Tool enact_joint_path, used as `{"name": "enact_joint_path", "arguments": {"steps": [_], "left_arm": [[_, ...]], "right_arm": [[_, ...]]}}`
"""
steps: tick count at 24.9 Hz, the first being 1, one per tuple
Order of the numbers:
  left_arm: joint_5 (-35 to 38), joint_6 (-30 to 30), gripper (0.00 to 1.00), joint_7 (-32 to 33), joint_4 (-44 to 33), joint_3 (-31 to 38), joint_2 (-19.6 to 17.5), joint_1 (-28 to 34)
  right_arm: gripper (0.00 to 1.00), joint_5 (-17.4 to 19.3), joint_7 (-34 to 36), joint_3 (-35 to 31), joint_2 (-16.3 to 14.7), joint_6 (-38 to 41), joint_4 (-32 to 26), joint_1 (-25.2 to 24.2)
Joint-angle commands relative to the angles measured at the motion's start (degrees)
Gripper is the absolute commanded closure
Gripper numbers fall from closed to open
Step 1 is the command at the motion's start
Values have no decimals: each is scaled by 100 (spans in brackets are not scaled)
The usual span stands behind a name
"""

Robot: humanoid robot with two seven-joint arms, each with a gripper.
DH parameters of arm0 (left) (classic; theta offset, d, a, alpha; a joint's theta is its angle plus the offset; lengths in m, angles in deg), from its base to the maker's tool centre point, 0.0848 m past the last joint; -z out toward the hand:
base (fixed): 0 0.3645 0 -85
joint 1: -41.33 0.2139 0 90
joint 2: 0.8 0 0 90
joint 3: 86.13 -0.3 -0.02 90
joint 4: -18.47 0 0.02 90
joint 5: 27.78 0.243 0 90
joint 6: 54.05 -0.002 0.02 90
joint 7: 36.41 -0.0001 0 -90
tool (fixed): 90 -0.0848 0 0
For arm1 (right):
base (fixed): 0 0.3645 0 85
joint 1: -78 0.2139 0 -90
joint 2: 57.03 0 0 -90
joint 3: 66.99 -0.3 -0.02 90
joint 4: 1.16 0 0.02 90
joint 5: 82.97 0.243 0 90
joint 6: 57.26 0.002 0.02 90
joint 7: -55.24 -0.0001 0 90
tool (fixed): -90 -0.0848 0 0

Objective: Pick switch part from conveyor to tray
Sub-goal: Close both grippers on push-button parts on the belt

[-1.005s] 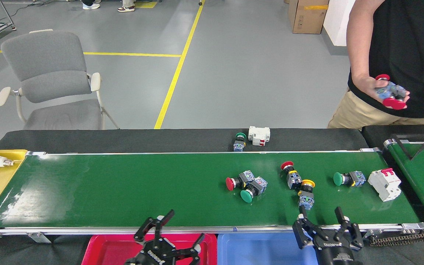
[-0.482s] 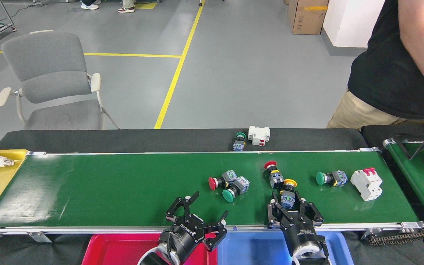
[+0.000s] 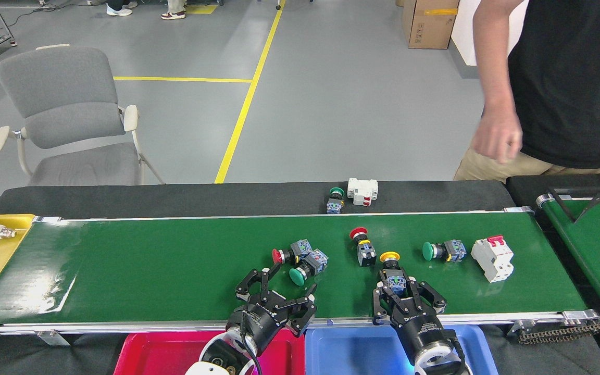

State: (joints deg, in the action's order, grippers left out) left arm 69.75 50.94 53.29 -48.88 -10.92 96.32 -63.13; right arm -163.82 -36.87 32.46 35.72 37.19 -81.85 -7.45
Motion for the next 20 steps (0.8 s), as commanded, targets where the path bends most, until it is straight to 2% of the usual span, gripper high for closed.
{"name": "enact_joint_path", "arguments": {"steps": [1,2,5,7,11,12,13,14,16,17,19,20], "left_arm": [[-190,4,57,-49,-25,37,-44,-83],[-287,12,70,-58,-16,46,-53,-75],[-586,135,87,-85,-104,28,-124,-4],[-621,496,91,-93,-490,46,-203,57],[-656,1533,90,-85,-1695,265,-967,646],[-744,2130,85,-85,-2133,388,-1310,971],[-885,2552,81,-76,-2442,503,-1503,1244],[-1122,3001,71,-76,-2784,670,-1697,1657],[-1421,3001,32,-41,-3189,898,-1846,2290],[-1439,3001,2,-32,-3294,1004,-1837,2536],[-1456,3001,0,-41,-3303,1048,-1811,2668],[-1456,3001,0,-41,-3294,1065,-1802,2659]], "right_arm": [[95,17,53,-5,-20,171,-131,46],[95,8,53,-5,-20,206,-166,55],[95,8,53,-5,-29,346,-193,81],[95,17,44,-14,-64,680,-219,81],[95,17,53,-5,-187,1419,-421,64],[95,17,53,-5,-196,1726,-491,20],[95,17,44,-5,-196,1981,-544,-7],[95,8,35,-5,-196,2377,-615,-51],[95,-1,26,22,-187,3027,-694,-77],[95,-1,26,162,-178,3484,-702,-59],[94,-19,26,593,-152,3950,-676,-24],[86,-45,26,865,-152,3976,-632,2]]}}
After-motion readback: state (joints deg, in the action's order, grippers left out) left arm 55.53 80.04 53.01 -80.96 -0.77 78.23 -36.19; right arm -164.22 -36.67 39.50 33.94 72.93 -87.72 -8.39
